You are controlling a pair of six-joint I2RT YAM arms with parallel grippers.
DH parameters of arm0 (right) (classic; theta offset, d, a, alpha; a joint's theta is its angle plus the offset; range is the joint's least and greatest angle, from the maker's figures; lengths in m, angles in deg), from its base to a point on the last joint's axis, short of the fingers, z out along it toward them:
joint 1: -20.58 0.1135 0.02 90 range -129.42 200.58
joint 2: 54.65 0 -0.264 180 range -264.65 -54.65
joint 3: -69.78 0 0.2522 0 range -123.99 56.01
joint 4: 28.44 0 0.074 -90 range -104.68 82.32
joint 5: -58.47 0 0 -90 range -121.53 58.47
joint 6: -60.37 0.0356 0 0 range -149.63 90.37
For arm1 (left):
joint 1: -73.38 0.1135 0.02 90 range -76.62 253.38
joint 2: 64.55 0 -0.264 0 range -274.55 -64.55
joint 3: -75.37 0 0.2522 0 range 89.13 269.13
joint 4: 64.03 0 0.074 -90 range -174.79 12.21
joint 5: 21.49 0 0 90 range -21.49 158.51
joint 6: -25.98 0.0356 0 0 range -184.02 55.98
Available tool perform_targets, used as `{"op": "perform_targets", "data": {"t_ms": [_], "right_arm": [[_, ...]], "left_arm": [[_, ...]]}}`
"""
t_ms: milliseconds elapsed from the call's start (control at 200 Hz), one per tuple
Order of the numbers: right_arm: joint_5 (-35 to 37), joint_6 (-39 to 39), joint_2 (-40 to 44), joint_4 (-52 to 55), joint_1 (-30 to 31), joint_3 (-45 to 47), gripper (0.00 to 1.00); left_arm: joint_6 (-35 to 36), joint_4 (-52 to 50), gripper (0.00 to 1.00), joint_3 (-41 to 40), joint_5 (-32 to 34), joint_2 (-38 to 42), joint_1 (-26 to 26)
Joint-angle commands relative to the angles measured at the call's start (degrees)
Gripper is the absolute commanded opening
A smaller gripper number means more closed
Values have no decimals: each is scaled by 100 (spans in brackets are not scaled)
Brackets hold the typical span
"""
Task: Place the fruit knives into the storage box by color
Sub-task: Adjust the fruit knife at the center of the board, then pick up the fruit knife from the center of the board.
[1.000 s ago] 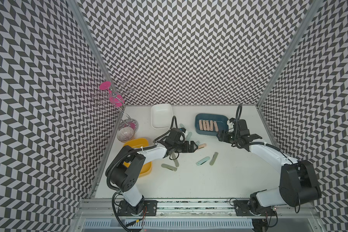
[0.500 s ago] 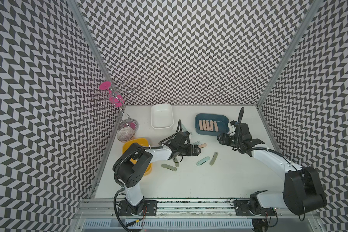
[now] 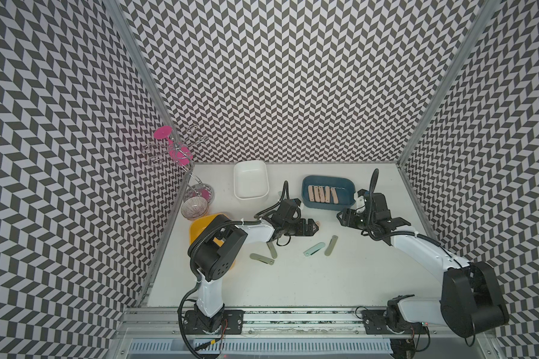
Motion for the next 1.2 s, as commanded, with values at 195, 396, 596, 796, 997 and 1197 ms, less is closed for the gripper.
{"op": "perform_targets", "data": {"t_ms": [195, 396, 596, 796, 997, 1197], "right_arm": [[103, 22, -107, -191, 124, -76, 70], [316, 118, -340, -174, 441, -225, 70], [596, 271, -817, -165, 944, -564, 70], [927, 455, -1483, -116, 1538, -1061, 70], [1080, 745, -2139, -99, 1936, -1414, 70], [1371, 933, -2599, 49, 2274, -1592, 70]], "left_arm": [[-239, 301, 98, -418, -230, 231, -343], [-222, 410, 97, -461, -272, 488, -408], [-190, 578, 98, -751, -218, 950, -166], [-237, 672, 98, -1058, -248, 1287, 327], [-290, 690, 98, -1406, -225, 1838, 905], [-325, 683, 98, -1625, -273, 2288, 1338]]}}
